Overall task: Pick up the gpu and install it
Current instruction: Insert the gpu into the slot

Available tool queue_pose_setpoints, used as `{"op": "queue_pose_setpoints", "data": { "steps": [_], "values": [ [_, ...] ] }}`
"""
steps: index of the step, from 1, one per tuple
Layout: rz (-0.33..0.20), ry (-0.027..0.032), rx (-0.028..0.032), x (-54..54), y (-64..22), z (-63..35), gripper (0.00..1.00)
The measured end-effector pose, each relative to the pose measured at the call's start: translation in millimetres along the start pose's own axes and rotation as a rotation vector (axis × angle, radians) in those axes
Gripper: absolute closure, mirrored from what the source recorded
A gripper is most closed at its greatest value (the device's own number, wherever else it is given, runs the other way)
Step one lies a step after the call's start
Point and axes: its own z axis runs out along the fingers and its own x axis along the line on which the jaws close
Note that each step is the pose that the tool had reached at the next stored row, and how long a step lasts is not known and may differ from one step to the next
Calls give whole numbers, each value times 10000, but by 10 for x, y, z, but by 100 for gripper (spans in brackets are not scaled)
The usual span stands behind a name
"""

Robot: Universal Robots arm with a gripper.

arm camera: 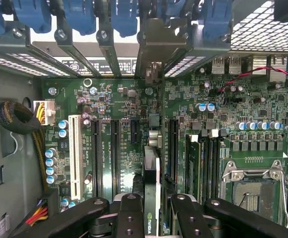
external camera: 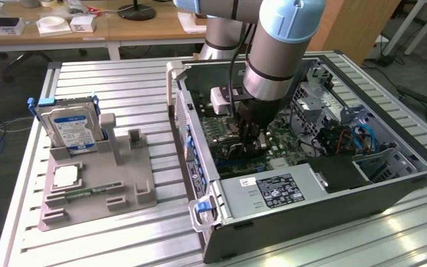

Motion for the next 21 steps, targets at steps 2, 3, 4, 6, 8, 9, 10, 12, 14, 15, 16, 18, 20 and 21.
{"op": "queue_pose_setpoints", "data": {
  "steps": [2,3,4,6,8,9,10,12,14,15,16,18,20,21],
  "values": [
    [1,-11,3,-2,0,-16,74],
    [1,-8,3,-2,0,-20,74],
    [0,-5,2,-2,0,-21,74],
    [0,0,1,-1,0,-24,74],
    [0,0,0,-2,0,-24,74],
    [0,-1,0,-2,0,-24,74],
    [0,1,0,-2,0,-29,74],
    [0,-1,0,-2,0,-34,74],
    [0,2,-1,-3,0,-44,74],
    [0,-2,0,-3,0,-46,74],
    [0,-1,0,-3,0,-48,74],
    [0,-2,1,-3,0,-47,74],
    [0,-1,0,-3,0,-48,74],
    [0,1,-1,-3,0,-48,74]
  ]
}}
